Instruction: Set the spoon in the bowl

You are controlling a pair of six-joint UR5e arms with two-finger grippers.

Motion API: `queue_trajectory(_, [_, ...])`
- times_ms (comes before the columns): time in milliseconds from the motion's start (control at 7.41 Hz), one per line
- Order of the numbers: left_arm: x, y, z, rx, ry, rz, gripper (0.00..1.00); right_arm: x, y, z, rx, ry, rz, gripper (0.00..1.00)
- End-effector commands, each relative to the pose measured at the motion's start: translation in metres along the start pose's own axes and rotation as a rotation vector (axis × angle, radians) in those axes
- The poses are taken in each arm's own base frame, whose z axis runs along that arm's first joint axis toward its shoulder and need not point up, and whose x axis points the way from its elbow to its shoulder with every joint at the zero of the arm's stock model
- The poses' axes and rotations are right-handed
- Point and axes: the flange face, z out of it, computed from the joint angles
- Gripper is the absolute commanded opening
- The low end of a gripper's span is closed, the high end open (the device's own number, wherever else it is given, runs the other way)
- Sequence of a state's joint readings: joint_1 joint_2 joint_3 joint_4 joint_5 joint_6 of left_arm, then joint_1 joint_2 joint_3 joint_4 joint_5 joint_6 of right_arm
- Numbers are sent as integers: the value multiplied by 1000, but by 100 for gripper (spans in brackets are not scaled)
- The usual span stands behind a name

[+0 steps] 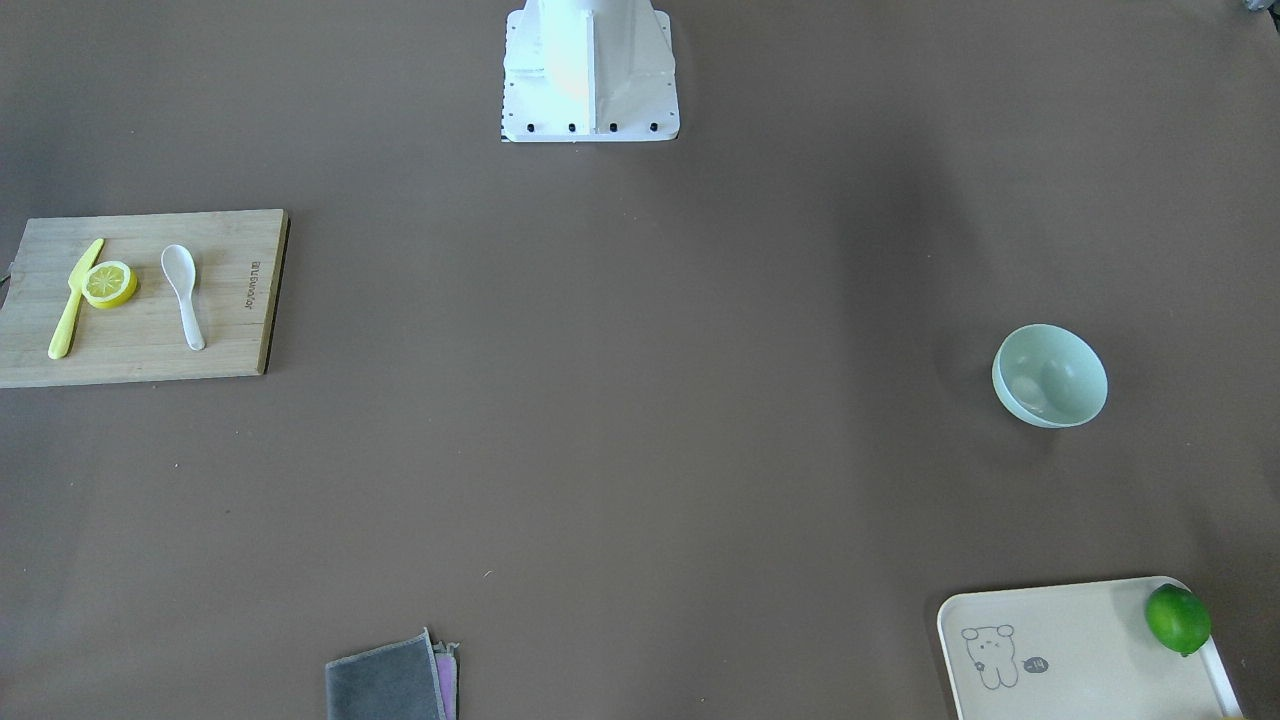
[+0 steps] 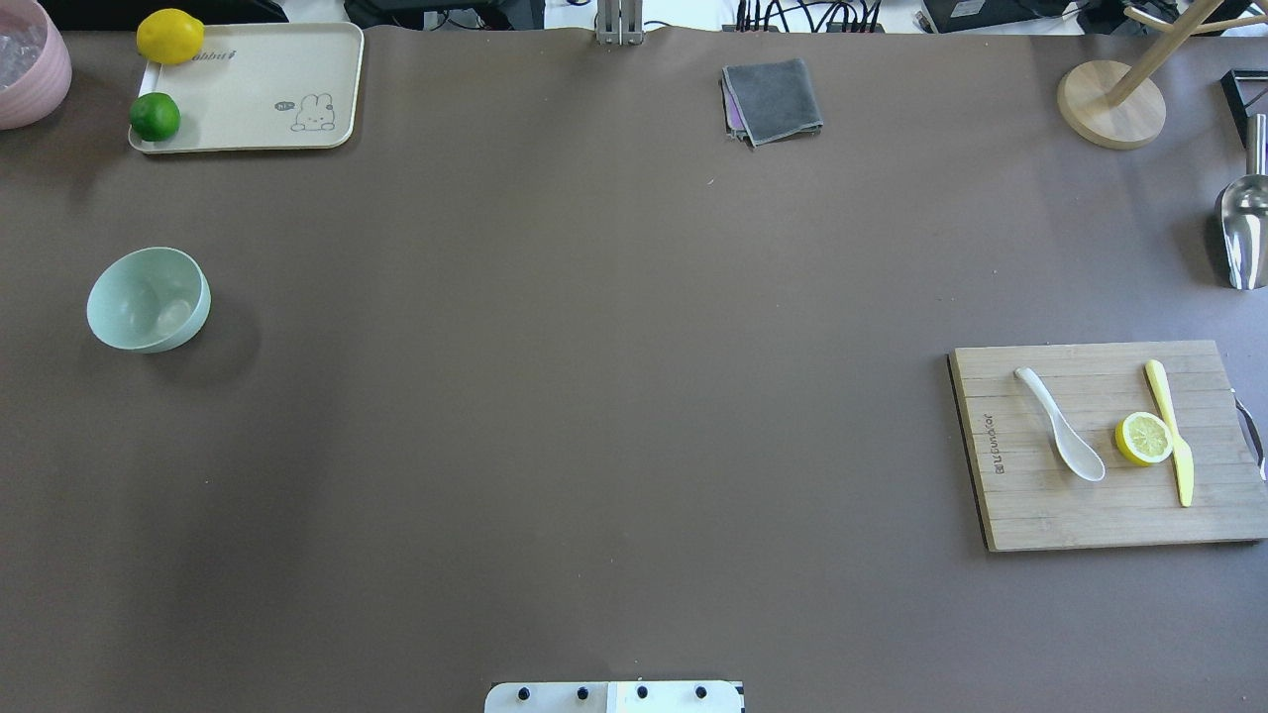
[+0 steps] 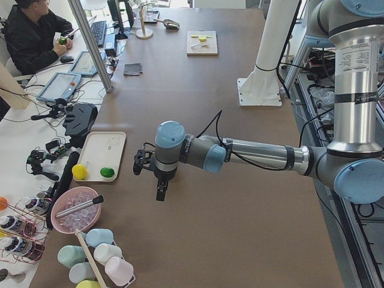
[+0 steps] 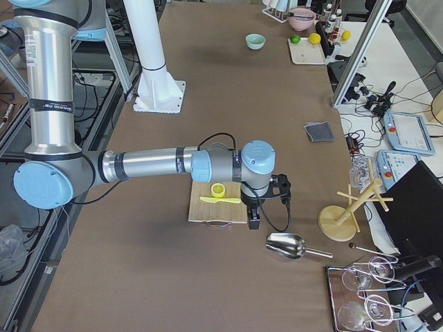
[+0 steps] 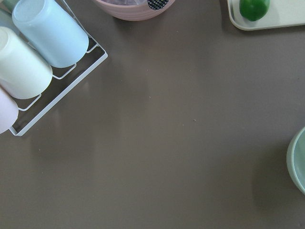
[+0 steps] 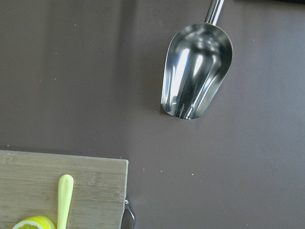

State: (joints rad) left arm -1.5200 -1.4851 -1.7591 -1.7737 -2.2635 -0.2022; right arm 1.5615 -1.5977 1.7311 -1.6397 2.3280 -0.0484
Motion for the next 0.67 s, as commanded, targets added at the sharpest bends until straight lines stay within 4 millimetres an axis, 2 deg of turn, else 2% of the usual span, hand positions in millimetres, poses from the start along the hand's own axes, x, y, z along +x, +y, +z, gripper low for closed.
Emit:
queue_trajectory(0, [-2, 7, 1, -4, 1, -1, 98, 0, 2, 0, 0, -2, 1, 100])
queue_trajectory(540, [-1, 7, -1, -3, 0, -3, 98, -3, 3, -1, 3, -16, -3, 100])
